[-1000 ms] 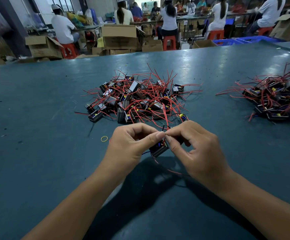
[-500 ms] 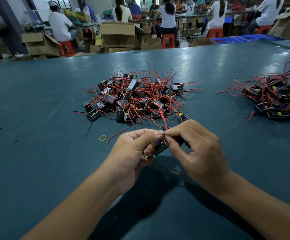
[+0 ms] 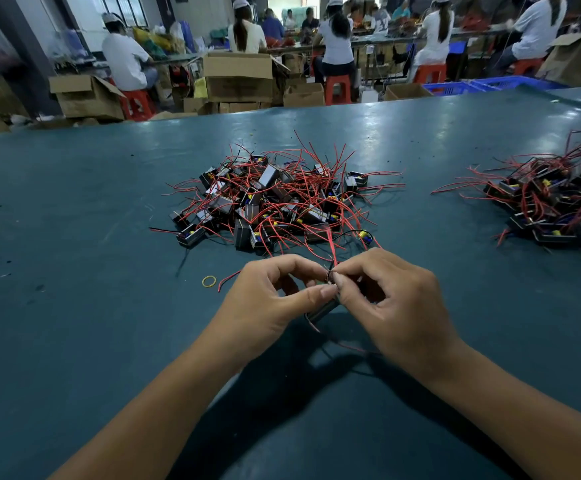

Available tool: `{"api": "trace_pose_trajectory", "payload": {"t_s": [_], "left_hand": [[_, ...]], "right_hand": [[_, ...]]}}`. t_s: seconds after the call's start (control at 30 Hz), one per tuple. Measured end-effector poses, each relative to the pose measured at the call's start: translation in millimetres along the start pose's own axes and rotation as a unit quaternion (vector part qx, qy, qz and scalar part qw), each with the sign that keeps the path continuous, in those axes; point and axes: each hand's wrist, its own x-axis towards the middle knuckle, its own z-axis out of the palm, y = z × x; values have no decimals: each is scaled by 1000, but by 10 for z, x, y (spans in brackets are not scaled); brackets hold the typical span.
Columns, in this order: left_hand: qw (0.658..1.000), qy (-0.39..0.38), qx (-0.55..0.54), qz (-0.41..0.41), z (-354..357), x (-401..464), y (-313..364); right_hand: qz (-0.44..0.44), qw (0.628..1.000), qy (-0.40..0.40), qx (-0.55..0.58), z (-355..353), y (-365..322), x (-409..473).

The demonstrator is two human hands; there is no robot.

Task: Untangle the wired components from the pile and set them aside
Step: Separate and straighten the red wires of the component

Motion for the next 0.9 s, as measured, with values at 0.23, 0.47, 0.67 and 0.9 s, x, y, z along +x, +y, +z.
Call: {"api": "trace_pose_trajectory", "payload": {"t_s": [0.23, 0.47, 0.67, 0.9], "left_hand": [[985, 28, 161, 60, -65, 47, -50], [983, 14, 177, 40, -128, 60, -70], [995, 23, 95, 29, -98, 57, -72], [993, 74, 82, 38, 10, 54, -128]], "right_hand": [[46, 997, -57, 16, -40, 6, 29], [89, 994, -58, 8, -132, 84, 83], [90, 993, -70, 33, -106, 69, 76], [127, 985, -79, 88, -70, 58, 43]]}}
